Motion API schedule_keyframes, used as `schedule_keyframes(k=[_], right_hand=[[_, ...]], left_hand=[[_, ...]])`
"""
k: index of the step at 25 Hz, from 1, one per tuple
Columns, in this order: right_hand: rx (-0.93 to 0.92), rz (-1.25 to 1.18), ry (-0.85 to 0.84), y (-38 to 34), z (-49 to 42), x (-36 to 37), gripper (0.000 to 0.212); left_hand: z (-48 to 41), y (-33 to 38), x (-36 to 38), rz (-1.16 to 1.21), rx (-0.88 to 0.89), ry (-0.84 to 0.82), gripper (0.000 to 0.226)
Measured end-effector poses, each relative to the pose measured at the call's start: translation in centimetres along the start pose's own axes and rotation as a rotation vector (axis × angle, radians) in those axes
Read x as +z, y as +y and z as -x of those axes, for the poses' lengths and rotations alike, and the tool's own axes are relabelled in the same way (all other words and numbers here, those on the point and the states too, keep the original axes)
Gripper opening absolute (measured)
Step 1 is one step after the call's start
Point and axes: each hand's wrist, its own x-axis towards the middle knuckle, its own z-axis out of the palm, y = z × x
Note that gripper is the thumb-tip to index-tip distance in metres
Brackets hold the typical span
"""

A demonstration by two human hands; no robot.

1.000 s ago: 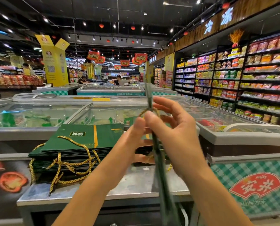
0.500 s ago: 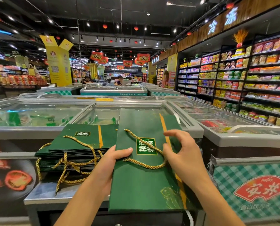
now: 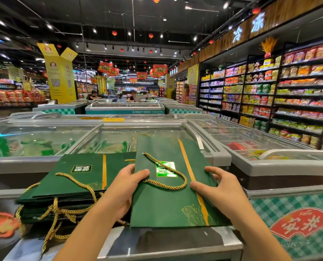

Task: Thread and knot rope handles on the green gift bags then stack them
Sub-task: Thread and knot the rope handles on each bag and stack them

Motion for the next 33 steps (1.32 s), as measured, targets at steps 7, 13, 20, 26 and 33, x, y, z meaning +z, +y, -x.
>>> schedule_keyframes(k=[7,13,20,26,33], right_hand=[[0.034,0.024,0.001,-0.4,-9.8,-0.2,0.077],[-0.022,0.249,-0.047,0.5,-15.2,0.9,0.062],[-0.031,0.553,-0.072,3.4,-17.8,2.3,0.054],[-0.238,0.778,-0.229,1.4,-19.7,5.0,0.069],[-0.148,0.824,-0.372,4.8,-19.1,8.1,0.078]], left_hand=[[-6.6,3.9,1.1,-0.444,0.189,-0.036,0.055],[-12.6,4.1,1.4,-0.852,0.221,-0.089,0.060],[-15.2,2.3,1.3,-1.041,0.170,-0.046,0.046],[-18.4,2.4,4.2,-1.372,0.373,-0.017,0.054],[-19.6,-2.5,4.2,-1.501,0.180,-0.181,0.059]])
